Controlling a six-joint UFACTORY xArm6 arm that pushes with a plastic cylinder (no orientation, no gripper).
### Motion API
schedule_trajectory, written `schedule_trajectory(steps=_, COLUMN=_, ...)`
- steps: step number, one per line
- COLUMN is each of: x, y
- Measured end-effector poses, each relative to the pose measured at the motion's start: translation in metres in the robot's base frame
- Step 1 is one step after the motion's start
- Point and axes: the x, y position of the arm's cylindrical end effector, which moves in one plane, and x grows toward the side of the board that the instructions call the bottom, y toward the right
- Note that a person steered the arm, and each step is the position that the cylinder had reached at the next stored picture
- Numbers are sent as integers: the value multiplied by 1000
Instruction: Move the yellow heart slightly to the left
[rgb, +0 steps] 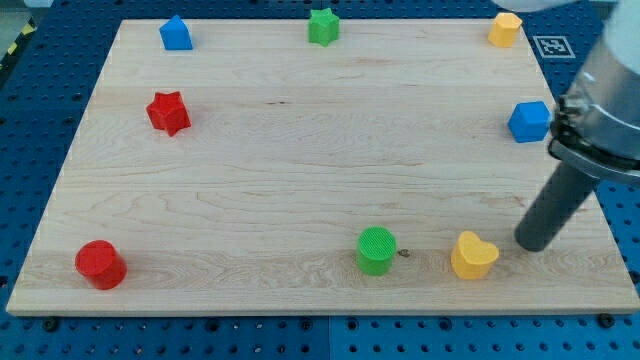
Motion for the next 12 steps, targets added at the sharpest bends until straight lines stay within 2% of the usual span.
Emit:
schedule_trajectory(steps=1, x=20, y=-12)
schedule_trajectory(steps=2, x=18, y=-45)
schedule_trajectory(steps=6, x=13, y=-66)
schedule_trajectory(steps=7, x=-11, y=-65)
schedule_trajectory(steps=8, x=-56, y=-81)
schedule_trajectory(steps=9, x=-78, y=-134)
schedule_trajectory(steps=11, x=-78, y=-147)
schedule_trajectory(steps=12, x=-78, y=-174)
